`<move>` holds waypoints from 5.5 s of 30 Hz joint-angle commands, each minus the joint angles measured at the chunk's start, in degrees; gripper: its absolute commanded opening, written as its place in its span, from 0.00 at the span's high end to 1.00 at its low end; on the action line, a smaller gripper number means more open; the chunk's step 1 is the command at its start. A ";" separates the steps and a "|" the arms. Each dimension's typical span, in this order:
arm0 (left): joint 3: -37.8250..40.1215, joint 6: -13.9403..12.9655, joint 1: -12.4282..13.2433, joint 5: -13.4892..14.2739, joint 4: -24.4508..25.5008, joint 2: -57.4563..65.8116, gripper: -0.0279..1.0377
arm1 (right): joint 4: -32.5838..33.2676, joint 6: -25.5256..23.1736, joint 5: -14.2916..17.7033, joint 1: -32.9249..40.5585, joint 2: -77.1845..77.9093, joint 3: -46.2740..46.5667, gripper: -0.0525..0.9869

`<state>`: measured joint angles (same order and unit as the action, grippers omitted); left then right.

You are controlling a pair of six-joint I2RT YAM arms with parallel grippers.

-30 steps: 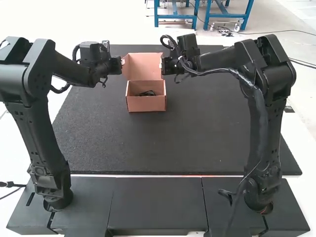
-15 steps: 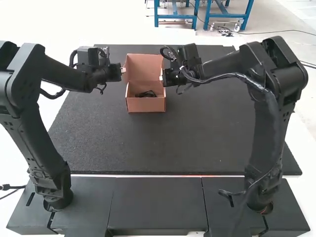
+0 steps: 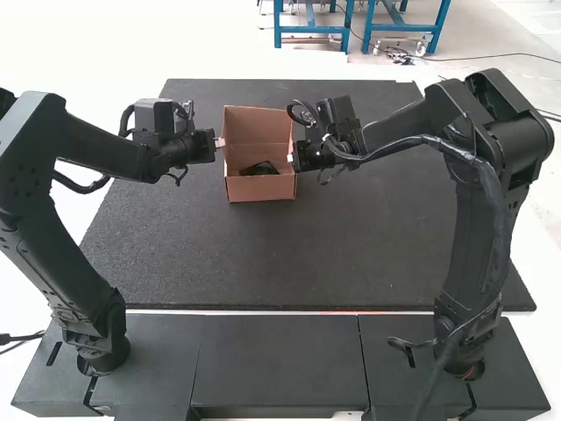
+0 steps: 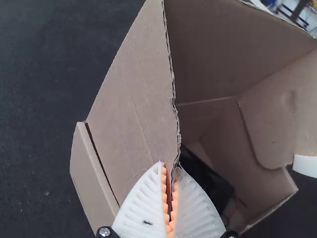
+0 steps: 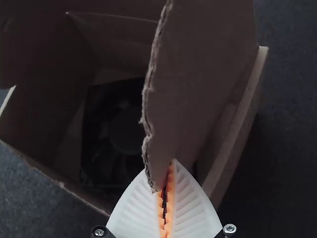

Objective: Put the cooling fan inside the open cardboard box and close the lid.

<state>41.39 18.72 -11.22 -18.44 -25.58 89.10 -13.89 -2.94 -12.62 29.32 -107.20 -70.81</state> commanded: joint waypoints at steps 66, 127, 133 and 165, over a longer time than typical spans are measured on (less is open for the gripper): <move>-5.26 2.37 1.47 -1.60 -2.28 -6.83 0.49 | -7.56 14.98 9.28 -2.78 0.85 -3.90 0.37; -4.56 2.46 -0.11 -0.11 -2.89 -5.16 0.56 | -5.45 10.67 6.38 6.36 8.14 5.68 0.90; -3.24 2.72 -2.31 0.95 -3.16 -4.99 0.72 | -5.53 10.67 5.68 6.36 8.94 7.61 0.90; -6.41 3.43 -5.21 0.42 -1.40 -5.52 0.86 | -9.14 8.48 4.98 9.09 11.13 15.79 0.63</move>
<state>35.35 21.98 -16.45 -17.56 -26.57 84.38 -22.46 6.35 -6.26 37.30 -98.08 -55.46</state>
